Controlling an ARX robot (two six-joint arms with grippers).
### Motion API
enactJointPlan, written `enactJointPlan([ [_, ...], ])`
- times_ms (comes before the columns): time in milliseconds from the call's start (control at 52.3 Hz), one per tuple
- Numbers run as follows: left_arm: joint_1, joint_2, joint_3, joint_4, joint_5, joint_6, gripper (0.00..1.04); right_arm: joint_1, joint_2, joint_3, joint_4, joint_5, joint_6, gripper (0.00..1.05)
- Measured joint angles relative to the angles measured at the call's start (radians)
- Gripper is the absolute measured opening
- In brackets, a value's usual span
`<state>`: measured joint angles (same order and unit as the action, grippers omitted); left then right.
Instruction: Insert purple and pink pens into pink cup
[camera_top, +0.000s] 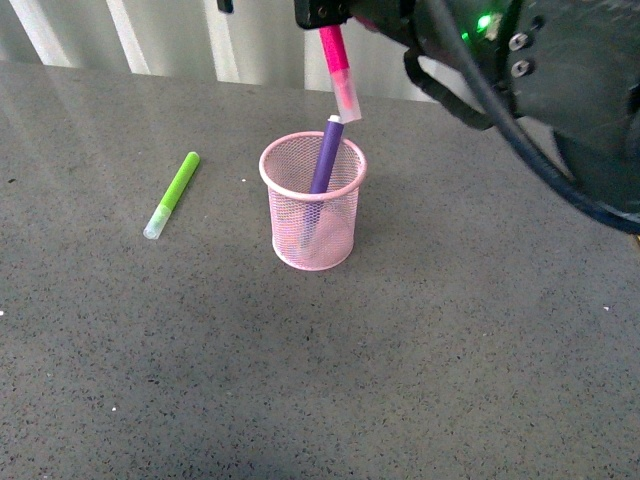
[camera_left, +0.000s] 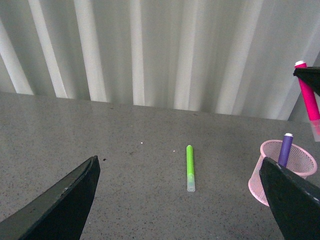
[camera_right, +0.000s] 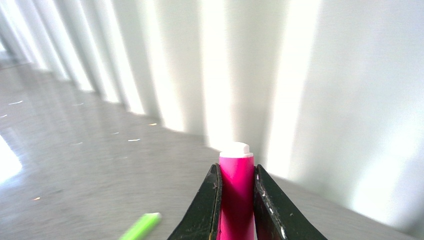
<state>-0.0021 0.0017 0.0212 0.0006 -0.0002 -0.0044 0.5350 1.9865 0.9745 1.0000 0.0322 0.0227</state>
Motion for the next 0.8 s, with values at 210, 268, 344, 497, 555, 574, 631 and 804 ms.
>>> enactJointPlan([
  [210, 0.000, 0.000, 0.000, 0.000, 0.000, 0.000, 0.98, 0.014, 0.095, 0.069, 0.002, 0.002, 0.012, 0.11],
  [268, 0.000, 0.000, 0.000, 0.000, 0.000, 0.000, 0.98, 0.019, 0.109, 0.084, 0.002, 0.000, 0.019, 0.11],
  [344, 0.000, 0.000, 0.000, 0.000, 0.000, 0.000, 0.98, 0.027, 0.122, 0.095, 0.002, -0.001, 0.026, 0.11],
  [497, 0.000, 0.000, 0.000, 0.000, 0.000, 0.000, 0.98, 0.038, 0.148, 0.103, 0.004, 0.003, 0.026, 0.11],
  [555, 0.000, 0.000, 0.000, 0.000, 0.000, 0.000, 0.98, 0.041, 0.168, 0.104, 0.010, 0.003, 0.026, 0.11],
  [574, 0.000, 0.000, 0.000, 0.000, 0.000, 0.000, 0.98, 0.041, 0.174, 0.104, 0.012, 0.003, 0.025, 0.11],
  [631, 0.000, 0.000, 0.000, 0.000, 0.000, 0.000, 0.98, 0.041, 0.186, 0.104, 0.014, 0.003, 0.026, 0.11],
  [804, 0.000, 0.000, 0.000, 0.000, 0.000, 0.000, 0.98, 0.042, 0.203, 0.105, 0.016, 0.004, 0.026, 0.11],
])
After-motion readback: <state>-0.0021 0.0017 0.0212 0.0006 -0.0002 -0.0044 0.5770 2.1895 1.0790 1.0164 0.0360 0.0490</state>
